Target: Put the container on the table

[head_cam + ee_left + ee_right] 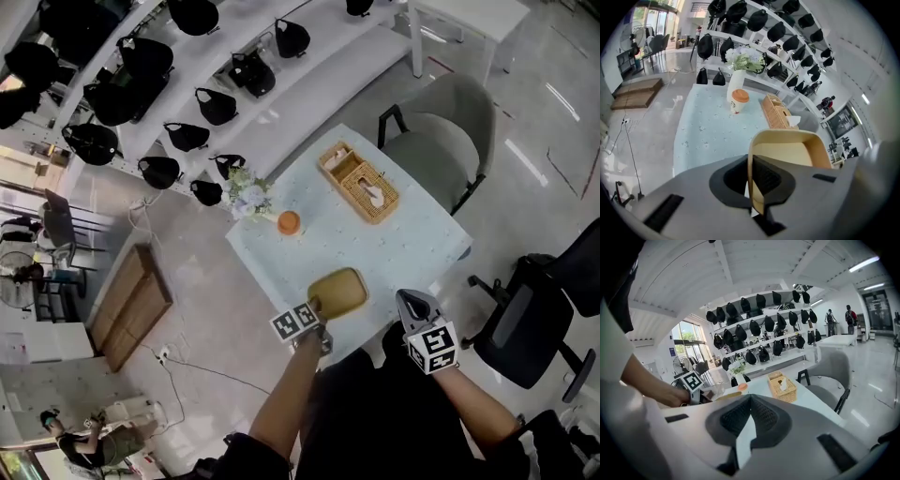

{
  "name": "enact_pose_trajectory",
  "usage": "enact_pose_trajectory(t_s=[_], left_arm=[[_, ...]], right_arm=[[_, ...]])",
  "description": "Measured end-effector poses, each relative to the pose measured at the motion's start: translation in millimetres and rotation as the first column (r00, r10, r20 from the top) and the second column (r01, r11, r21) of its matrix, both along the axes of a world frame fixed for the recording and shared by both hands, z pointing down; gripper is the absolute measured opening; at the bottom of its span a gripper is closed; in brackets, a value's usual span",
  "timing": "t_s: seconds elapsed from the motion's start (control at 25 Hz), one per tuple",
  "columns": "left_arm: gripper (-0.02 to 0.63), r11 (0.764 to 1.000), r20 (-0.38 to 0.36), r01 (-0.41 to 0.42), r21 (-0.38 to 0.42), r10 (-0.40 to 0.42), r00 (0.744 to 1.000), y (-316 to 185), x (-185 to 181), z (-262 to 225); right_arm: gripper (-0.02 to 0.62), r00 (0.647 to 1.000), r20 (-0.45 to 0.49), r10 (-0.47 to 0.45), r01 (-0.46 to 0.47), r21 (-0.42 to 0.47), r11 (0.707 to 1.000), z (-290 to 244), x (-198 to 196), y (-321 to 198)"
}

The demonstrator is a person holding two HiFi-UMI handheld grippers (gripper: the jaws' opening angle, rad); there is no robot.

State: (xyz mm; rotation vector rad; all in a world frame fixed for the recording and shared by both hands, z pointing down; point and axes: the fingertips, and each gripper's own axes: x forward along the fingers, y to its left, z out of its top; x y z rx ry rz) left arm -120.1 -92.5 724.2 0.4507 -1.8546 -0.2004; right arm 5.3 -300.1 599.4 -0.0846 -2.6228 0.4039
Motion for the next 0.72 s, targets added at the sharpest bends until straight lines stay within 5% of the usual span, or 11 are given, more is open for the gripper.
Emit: enact_pose_trajectory(t_s=[0.72], left_arm=[[0.009, 0.989, -0.049, 0.145, 0.013, -0.144, 0.988, -31, -86, 62]], right_arm=[[-0.002, 0.994, -0.054, -0.098, 0.099, 0.017, 0.995, 31, -75, -3]])
